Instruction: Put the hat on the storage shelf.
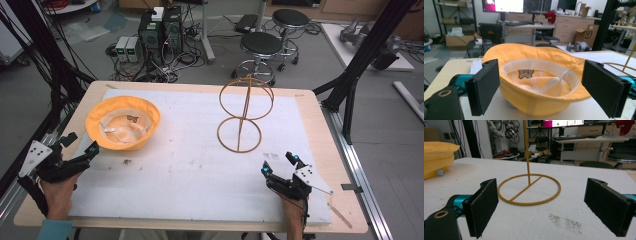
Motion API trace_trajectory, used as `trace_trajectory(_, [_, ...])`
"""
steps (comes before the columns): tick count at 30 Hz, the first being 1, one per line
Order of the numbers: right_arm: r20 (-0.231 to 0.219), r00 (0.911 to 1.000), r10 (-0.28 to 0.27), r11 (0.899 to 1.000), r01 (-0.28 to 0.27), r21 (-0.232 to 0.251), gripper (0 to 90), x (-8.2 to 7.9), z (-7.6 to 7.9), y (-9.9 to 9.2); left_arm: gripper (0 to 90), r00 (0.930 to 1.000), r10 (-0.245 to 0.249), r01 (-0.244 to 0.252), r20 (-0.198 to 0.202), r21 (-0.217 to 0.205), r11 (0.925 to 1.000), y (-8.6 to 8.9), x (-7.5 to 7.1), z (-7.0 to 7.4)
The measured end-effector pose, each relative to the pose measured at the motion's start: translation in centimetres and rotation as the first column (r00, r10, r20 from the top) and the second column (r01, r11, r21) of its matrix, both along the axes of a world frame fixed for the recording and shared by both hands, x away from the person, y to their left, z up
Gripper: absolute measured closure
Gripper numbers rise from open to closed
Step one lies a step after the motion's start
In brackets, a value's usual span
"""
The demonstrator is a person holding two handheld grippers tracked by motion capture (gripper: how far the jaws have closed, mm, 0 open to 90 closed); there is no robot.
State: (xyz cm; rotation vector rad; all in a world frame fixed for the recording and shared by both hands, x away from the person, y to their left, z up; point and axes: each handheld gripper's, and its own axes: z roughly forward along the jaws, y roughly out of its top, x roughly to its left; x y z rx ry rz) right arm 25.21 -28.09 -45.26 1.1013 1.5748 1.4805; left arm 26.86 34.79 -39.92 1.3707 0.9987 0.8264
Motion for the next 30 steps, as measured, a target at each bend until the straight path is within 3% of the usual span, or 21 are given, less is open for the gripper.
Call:
trace_trajectory(7, [0.001, 1.0000, 0.000, 1.000, 0.000, -0.002, 11.1, 0.0, 0.0, 0.0, 13.6, 0.9970, -0.027, 0.029, -0.073, 0.039, 0.9988, 0.8, 2.5, 2.0])
trace_trajectory(15, [0.000, 1.0000, 0.001, 1.000, -0.001, -0.002, 11.1, 0.0, 0.0, 0.0, 11.8, 0.9816, -0.052, 0.066, -0.184, 0.073, 0.9951, 1.5, 5.3, 3.3])
trace_trajectory(16, [0.000, 1.0000, 0.001, 1.000, -0.001, -0.002, 11.2, 0.0, 0.0, 0.0, 11.8, 0.9748, -0.055, 0.073, -0.216, 0.074, 0.9946, 1.7, 5.8, 3.3])
trace_trajectory(17, [0.000, 1.0000, 0.002, 1.000, -0.002, -0.002, 11.1, 0.0, 0.0, 0.0, 11.7, 0.9748, -0.055, 0.073, -0.216, 0.074, 0.9946, 1.7, 5.8, 3.3])
trace_trajectory(20, [-0.001, 1.0000, 0.002, 1.000, -0.002, -0.001, 11.1, 0.0, 0.0, 0.0, 11.8, 0.9662, -0.038, 0.063, -0.255, 0.091, 0.9939, 2.0, 6.7, 3.4])
trace_trajectory(22, [-0.001, 1.0000, 0.002, 1.000, -0.002, -0.001, 11.1, 0.0, 0.0, 0.0, 11.8, 0.9535, -0.031, 0.062, -0.300, 0.094, 0.9936, 2.4, 7.5, 3.3])
trace_trajectory(24, [0.001, 1.0000, 0.001, 1.000, -0.001, -0.004, 11.1, 0.0, 0.0, 0.0, 11.8, 0.9501, -0.038, 0.069, -0.309, 0.088, 0.9937, 2.6, 7.8, 3.1])
trace_trajectory(27, [0.001, 1.0000, 0.001, 1.000, -0.001, -0.007, 11.1, 0.0, 0.0, 0.1, 11.9, 0.9346, -0.014, 0.054, -0.355, 0.103, 0.9932, 2.7, 8.4, 2.7])
trace_trajectory(28, [0.000, 1.0000, 0.001, 1.000, -0.001, -0.006, 11.1, 0.0, 0.0, 0.1, 12.1, 0.9266, -0.002, 0.049, -0.376, 0.115, 0.9921, 2.7, 8.6, 2.4])
trace_trajectory(30, [0.001, 1.0000, 0.002, 1.000, -0.002, -0.005, 11.1, 0.0, 0.0, 0.0, 12.8, 0.9183, 0.014, 0.040, -0.396, 0.127, 0.9911, 2.8, 8.9, 2.1])
